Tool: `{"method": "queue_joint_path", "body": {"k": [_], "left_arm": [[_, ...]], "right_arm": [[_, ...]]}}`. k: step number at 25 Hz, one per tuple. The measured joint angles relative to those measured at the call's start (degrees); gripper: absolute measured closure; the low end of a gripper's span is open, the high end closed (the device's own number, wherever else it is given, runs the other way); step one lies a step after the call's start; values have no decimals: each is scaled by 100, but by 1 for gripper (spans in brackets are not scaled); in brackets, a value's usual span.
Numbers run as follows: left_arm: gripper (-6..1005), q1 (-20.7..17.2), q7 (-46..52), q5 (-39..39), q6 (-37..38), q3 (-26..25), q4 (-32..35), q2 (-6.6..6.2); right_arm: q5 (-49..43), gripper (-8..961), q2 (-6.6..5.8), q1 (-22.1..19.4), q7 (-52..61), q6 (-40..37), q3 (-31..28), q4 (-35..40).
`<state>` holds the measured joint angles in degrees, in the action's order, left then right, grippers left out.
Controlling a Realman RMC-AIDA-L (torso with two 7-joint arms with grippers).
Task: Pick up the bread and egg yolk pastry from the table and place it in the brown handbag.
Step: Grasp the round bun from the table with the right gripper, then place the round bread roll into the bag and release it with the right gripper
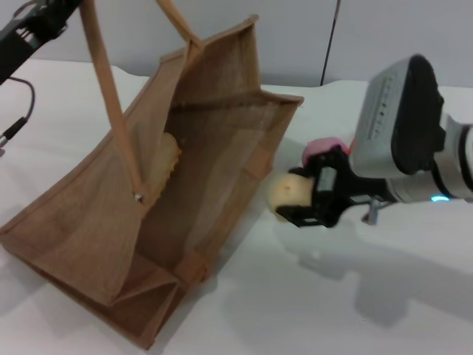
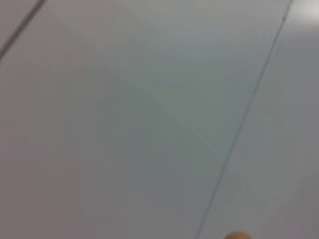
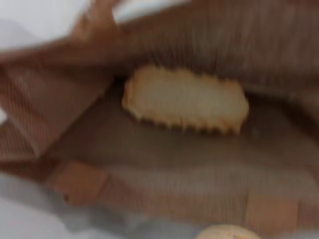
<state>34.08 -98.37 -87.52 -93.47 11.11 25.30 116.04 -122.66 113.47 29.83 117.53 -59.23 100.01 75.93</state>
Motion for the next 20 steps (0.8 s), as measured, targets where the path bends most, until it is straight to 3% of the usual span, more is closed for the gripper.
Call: {"method": "queue_joint_path", "body": {"k": [5, 10, 15, 20], "left_arm": [[878, 266, 60, 235, -162, 18, -122, 8], [878, 448, 185, 320, -573, 23, -237, -2], [877, 480, 364, 297, -902, 23, -202, -16], [878, 521, 478, 273, -1124, -4, -193, -39]], "right_arm": [[5, 327, 224, 198, -298, 273, 31, 88], [104, 355, 227, 700, -295, 932, 435, -372], [593, 386, 227, 1463, -334, 1741, 1186, -1192], [776, 400, 237, 1826, -339, 2409, 1825, -1627]]}}
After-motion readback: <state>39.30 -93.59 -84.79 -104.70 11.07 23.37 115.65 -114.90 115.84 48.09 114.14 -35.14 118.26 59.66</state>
